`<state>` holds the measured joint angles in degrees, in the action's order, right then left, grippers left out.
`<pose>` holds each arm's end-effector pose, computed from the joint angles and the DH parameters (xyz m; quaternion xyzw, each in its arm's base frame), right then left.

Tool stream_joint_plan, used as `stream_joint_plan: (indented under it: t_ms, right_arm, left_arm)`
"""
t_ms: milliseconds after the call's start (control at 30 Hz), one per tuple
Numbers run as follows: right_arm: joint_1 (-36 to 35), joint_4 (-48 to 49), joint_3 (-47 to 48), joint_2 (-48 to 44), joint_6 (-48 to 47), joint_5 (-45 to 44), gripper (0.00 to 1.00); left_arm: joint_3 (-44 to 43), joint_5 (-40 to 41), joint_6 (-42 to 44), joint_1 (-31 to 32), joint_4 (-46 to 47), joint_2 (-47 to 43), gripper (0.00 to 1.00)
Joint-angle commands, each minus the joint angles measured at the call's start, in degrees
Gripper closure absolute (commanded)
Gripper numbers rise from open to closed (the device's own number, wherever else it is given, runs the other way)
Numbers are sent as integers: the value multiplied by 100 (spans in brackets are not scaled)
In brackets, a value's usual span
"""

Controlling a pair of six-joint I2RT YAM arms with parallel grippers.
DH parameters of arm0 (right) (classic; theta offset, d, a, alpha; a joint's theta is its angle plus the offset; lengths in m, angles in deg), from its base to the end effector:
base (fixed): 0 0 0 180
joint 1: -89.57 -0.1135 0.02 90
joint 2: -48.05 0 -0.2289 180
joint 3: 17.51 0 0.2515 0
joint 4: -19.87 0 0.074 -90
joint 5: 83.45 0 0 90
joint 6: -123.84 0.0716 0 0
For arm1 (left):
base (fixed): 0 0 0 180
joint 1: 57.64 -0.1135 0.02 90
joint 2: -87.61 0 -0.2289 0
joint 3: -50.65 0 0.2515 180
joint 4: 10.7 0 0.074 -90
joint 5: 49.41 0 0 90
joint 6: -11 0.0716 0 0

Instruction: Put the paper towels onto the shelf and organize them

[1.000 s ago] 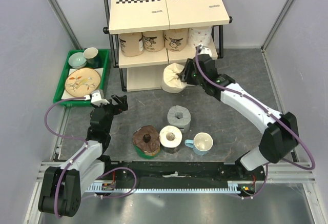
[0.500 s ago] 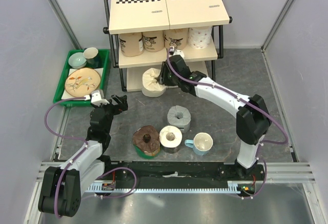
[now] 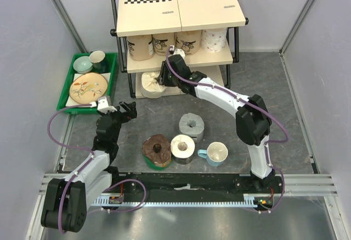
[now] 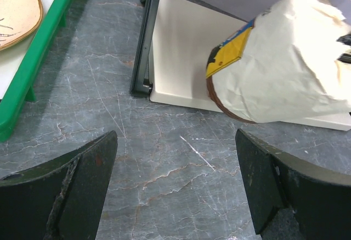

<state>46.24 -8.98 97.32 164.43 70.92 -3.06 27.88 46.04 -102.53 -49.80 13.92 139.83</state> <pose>0.3703 0.3329 0.2386 -0.0056 0.8657 0.2642 0.4251 0.2422 -0.0265 0.1585 -0.1323 0.7242 -0.1490 0.6602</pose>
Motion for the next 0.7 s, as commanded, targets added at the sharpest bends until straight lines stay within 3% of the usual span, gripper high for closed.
stream_joint_plan:
  t_ms: [0,667]
  right_arm:
    - [-61,397,505,218,80,-138,62]
    - [-255,1100,689,667,-113,-709,62]
  left_arm:
    - [45,-9,-126,-1,342,-11,5]
    - [36,8,-143,-1,333,-2,5]
